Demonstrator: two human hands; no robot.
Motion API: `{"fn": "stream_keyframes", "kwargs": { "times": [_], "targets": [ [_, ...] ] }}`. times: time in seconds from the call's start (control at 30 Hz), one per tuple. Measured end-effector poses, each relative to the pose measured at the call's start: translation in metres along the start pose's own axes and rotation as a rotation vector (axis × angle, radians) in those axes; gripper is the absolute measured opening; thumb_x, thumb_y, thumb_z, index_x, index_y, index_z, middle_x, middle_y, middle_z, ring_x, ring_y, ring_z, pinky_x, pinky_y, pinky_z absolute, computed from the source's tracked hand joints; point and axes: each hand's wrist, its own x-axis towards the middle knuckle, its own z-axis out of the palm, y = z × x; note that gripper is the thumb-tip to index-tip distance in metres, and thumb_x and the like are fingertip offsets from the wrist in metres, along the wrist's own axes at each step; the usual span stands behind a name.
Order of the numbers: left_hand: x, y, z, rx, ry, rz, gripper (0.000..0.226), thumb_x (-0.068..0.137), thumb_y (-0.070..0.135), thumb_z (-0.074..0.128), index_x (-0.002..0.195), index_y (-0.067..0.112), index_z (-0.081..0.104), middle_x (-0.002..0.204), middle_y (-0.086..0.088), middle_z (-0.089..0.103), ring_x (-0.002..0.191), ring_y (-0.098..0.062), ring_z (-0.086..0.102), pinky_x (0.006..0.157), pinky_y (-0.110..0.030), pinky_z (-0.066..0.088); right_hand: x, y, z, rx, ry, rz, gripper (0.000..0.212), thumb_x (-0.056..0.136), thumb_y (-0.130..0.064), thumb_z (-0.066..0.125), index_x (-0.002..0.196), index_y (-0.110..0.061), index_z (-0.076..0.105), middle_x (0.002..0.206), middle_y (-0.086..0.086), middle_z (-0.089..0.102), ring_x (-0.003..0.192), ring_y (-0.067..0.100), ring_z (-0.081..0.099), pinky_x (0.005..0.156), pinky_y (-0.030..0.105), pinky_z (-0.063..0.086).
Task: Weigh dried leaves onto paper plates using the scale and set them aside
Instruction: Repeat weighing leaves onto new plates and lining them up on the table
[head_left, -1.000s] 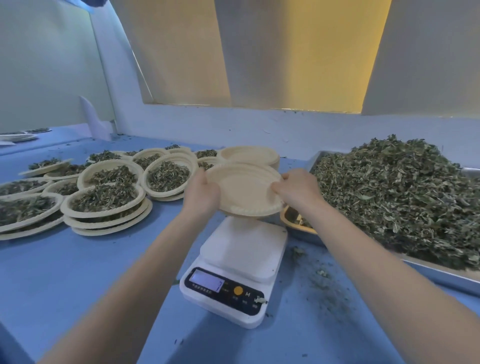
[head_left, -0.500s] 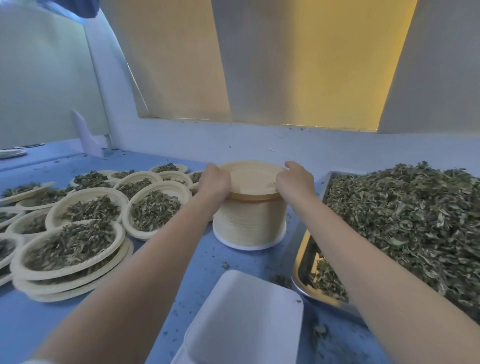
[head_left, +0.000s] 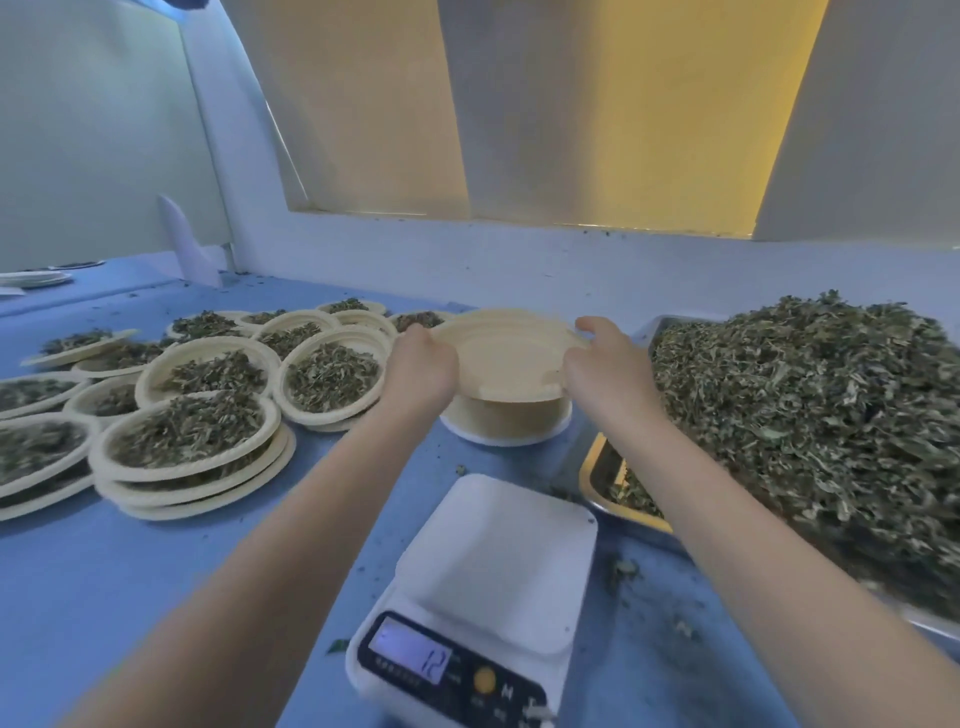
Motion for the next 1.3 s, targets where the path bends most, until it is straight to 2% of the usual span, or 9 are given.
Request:
{"fn": "stream_keyframes", "kwargs": {
  "times": [0.1,0.2,0.3,0.4,0.57,0.7,0.9,1.07,1.3],
  "targets": [
    [-0.038,-0.018,-0.009,-0.023,-0.025,-0.028,0.044,0.087,-0.002,0.032,0.129,0.003,0.043,0.125,-0.015,0.048,0.105,-0.029,0.048,0.079,-0.035,0.044,-0.044,0.011,0.002,-0.076,-0.027,-0.032,0.052,0.089,-0.009,0.038,0.139,-0.02,0.041,0.13,0.009,0.053,0.092,0.021,0.05,0.072,0.029,0.034],
    [-0.066,-0.037,-0.015,-0.031,-0.034,-0.033,0.056,0.088,-0.003,0.033,0.139,0.02,0.037,0.134,-0.003,0.041,0.124,-0.026,0.041,0.09,-0.033,0.04,-0.076,0.02,0.006,-0.101,-0.075,-0.008,0.05,0.088,-0.009,0.04,0.136,-0.021,0.044,0.123,0.009,0.057,0.09,0.019,0.046,0.073,0.029,0.035],
    [-0.085,-0.054,-0.016,-0.034,-0.063,-0.073,0.033,0.089,-0.004,0.033,0.106,0.023,0.042,0.127,-0.007,0.042,0.118,-0.023,0.041,0.081,-0.028,0.031,-0.095,0.028,0.013,-0.085,-0.114,0.013,0.049,0.089,-0.008,0.039,0.136,-0.022,0.043,0.119,0.01,0.058,0.09,0.021,0.052,0.068,0.029,0.041],
    [-0.098,-0.072,-0.013,0.031,-0.096,-0.135,0.045,0.09,-0.001,0.033,0.133,0.011,0.037,0.134,-0.012,0.042,0.114,-0.028,0.043,0.087,-0.039,0.037,-0.11,0.038,0.017,-0.107,-0.145,0.012,0.049,0.09,-0.009,0.038,0.138,-0.02,0.041,0.109,0.005,0.055,0.079,0.014,0.049,0.057,0.023,0.036],
    [-0.111,-0.085,-0.013,-0.012,-0.164,-0.145,0.046,0.09,0.01,0.044,0.134,0.018,0.035,0.137,-0.008,0.041,0.111,-0.024,0.045,0.09,-0.035,0.038,-0.12,0.042,0.015,-0.239,-0.2,-0.008,0.06,0.092,-0.013,0.041,0.148,-0.012,0.019,0.129,0.013,0.05,0.116,0.031,0.047,0.085,0.035,0.039],
    [-0.107,-0.083,-0.021,-0.052,-0.161,-0.159,0.07,0.088,0.025,0.05,0.15,0.024,0.017,0.149,-0.008,0.037,0.136,-0.024,0.034,0.11,-0.044,0.03,-0.118,0.039,0.013,-0.218,-0.219,-0.002,0.059,0.094,-0.016,0.04,0.149,-0.013,0.018,0.089,-0.005,0.052,0.074,0.009,0.05,0.058,0.027,0.036],
    [-0.095,-0.078,-0.032,-0.052,-0.101,-0.112,0.068,0.089,0.027,0.052,0.149,0.02,0.022,0.154,-0.003,0.025,0.137,-0.026,0.031,0.104,-0.041,0.03,-0.111,0.032,0.011,-0.219,-0.242,-0.001,0.053,0.094,-0.02,0.039,0.146,-0.018,0.026,0.09,0.0,0.049,0.072,0.013,0.049,0.055,0.029,0.033],
    [-0.091,-0.078,-0.032,-0.065,-0.105,-0.091,0.063,0.088,0.022,0.052,0.146,0.019,0.029,0.151,-0.003,0.03,0.135,-0.024,0.032,0.091,-0.035,0.029,-0.115,0.022,0.009,-0.248,-0.25,-0.03,0.052,0.096,-0.021,0.04,0.146,-0.017,0.026,0.132,0.01,0.051,0.115,0.026,0.051,0.102,0.046,0.037],
    [-0.091,-0.078,-0.029,-0.058,-0.096,-0.082,0.061,0.087,0.022,0.054,0.144,0.019,0.033,0.148,-0.004,0.034,0.131,-0.025,0.037,0.096,-0.038,0.034,-0.116,0.028,0.008,-0.201,-0.247,-0.034,0.05,0.095,-0.02,0.044,0.143,-0.021,0.032,0.128,0.008,0.054,0.117,0.024,0.049,0.103,0.044,0.035]
  ]
}}
